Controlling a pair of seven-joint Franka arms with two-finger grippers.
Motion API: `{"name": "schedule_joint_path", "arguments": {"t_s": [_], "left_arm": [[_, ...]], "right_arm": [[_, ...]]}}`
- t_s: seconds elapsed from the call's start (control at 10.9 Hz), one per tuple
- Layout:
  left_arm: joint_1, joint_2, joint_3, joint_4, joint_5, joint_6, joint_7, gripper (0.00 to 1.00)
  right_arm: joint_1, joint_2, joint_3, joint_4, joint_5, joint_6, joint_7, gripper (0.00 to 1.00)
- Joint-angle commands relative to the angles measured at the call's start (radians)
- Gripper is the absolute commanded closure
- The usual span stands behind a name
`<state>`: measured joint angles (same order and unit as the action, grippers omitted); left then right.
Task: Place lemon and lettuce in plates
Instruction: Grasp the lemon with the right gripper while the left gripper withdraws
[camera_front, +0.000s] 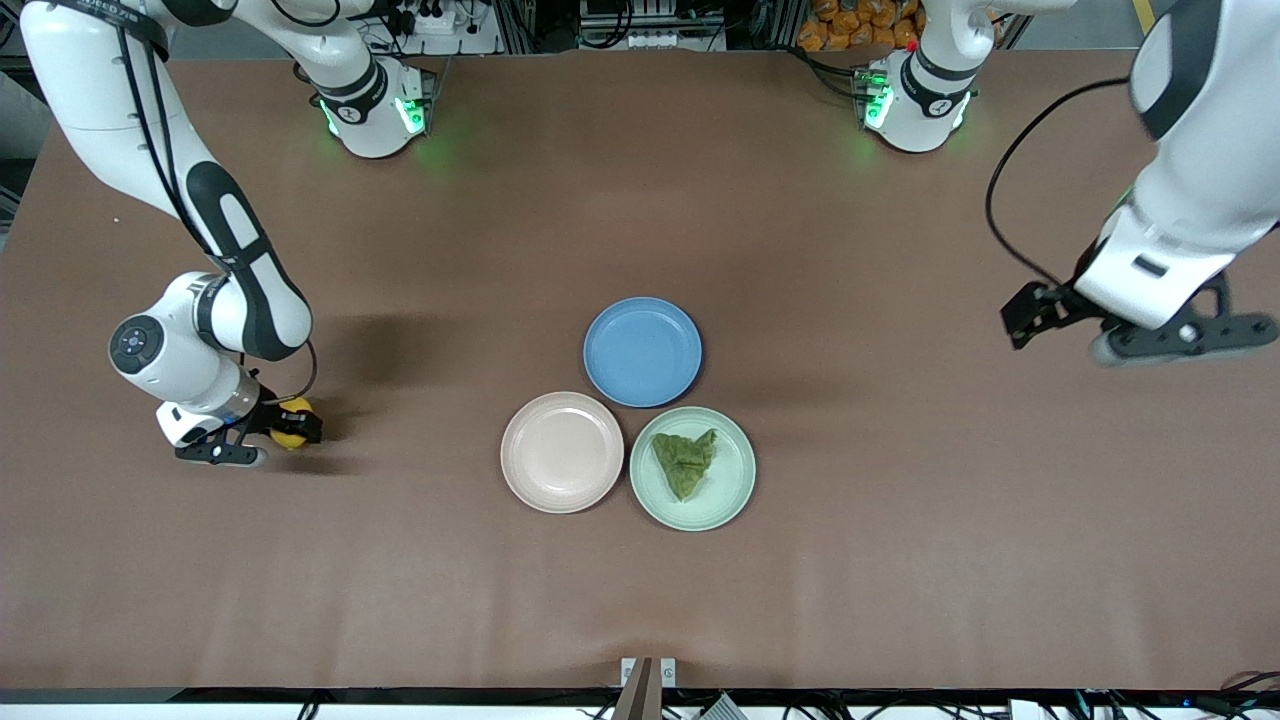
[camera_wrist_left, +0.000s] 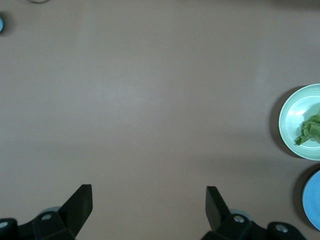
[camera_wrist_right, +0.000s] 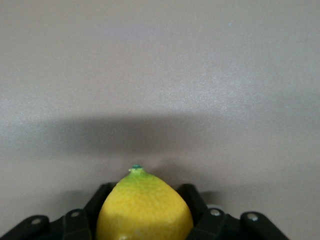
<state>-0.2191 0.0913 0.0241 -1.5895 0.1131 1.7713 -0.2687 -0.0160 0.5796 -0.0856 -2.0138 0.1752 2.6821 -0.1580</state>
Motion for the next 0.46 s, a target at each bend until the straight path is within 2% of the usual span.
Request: {"name": "schedule_joint_path", "arguments": {"t_s": [0.0,0.37], "left_arm": [[0.052,-0.123,-0.010,-0.118,-0.056,0.004,0.020,0.00],[0.069,-0.176,-0.007,-0.112,-0.065,-0.032,0.084,0.00]], "right_arm": [[-0.008,-0.012,0.012,-0.011,0.024,0.002,-0.037,0.61],[-0.010,-0.020,0.012,0.027,0.026,-0.074,-0.034,0.67]]}}
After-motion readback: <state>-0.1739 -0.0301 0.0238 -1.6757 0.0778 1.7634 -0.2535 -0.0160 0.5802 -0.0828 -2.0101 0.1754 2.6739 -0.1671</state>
